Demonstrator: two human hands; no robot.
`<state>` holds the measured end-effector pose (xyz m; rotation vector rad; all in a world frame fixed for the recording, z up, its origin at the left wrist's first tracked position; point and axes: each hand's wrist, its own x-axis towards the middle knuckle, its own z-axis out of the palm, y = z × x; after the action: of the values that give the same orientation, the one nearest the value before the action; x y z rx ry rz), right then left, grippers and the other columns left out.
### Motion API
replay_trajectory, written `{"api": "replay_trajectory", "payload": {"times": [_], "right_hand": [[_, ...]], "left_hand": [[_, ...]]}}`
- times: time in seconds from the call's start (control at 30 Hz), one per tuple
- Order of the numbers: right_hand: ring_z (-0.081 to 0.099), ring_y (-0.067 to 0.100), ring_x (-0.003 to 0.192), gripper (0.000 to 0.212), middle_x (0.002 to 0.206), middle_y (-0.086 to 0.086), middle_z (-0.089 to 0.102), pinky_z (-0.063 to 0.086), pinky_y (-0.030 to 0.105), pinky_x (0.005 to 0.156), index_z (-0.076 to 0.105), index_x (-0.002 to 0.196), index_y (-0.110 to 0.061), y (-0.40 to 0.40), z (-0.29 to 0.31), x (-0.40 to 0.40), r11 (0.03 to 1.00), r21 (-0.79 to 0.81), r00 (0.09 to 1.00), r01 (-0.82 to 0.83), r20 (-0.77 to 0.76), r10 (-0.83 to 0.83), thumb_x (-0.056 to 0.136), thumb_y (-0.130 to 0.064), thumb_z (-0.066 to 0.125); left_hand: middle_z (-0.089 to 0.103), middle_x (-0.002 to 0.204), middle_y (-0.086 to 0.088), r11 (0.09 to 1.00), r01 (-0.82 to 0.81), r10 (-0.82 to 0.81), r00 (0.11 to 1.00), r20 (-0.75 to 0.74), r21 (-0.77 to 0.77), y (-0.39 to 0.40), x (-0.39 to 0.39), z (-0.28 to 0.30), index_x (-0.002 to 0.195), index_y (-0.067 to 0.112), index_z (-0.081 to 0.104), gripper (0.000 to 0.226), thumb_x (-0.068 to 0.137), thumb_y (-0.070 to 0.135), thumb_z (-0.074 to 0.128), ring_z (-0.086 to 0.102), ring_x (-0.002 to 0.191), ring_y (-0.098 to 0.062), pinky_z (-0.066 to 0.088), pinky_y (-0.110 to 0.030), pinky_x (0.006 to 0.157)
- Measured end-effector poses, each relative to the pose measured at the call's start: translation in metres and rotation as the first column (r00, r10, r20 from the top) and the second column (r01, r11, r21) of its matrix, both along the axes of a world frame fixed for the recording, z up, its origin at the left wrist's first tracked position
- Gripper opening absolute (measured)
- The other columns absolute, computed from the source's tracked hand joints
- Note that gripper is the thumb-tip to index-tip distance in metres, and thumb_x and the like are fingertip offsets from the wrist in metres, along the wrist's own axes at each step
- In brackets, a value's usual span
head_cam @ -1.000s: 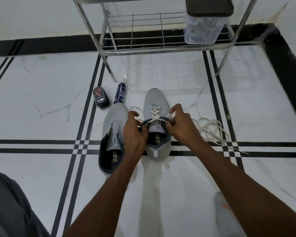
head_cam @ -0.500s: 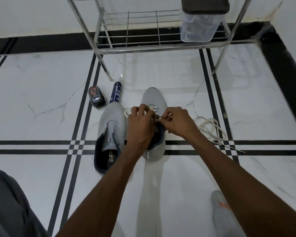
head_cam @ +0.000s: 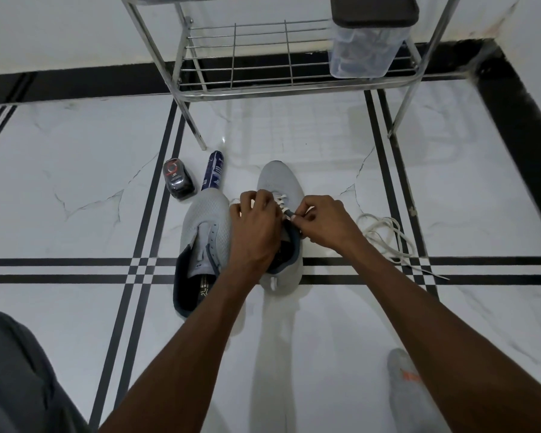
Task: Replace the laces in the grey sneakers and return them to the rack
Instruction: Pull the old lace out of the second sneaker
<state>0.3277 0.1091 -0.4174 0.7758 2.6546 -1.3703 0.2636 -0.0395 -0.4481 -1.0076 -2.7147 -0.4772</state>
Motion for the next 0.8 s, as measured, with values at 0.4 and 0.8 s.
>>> {"api": "replay_trajectory", "payload": {"times": [0.4, 0.8], "right_hand": [[0.07, 0.019, 0.075, 0.009, 0.074, -0.004, 0.072, 0.06, 0.043, 0.079, 0.068, 0.08, -0.023, 0.004, 0.002, -0.002, 0.999, 0.037, 1.0, -0.029, -0.002, 0.029, 0.086, -0.026, 0.072], [0.069, 0.023, 0.077, 0.016, 0.076, -0.003, 0.072, 0.059, 0.043, 0.078, 0.062, 0.071, -0.029, 0.004, 0.0, 0.001, 0.998, 0.062, 1.0, 0.0, 0.012, -0.001, 0.083, -0.031, 0.072]], "left_hand": [[0.064, 0.115, -0.003, 0.996, 0.058, -0.067, 0.983, 0.17, 0.061, -0.001, -0.005, 0.002, 0.101, 0.017, 0.07, 0.013, 0.088, 0.021, 0.069, 0.05, 0.11, -0.031, 0.044, -0.044, 0.09], [0.054, 0.126, -0.008, 0.819, -0.497, 0.389, 0.848, 0.359, 0.287, -0.015, -0.014, 0.016, 0.119, 0.014, 0.057, 0.033, 0.09, 0.025, 0.068, 0.044, 0.118, -0.029, 0.039, -0.041, 0.096]]}}
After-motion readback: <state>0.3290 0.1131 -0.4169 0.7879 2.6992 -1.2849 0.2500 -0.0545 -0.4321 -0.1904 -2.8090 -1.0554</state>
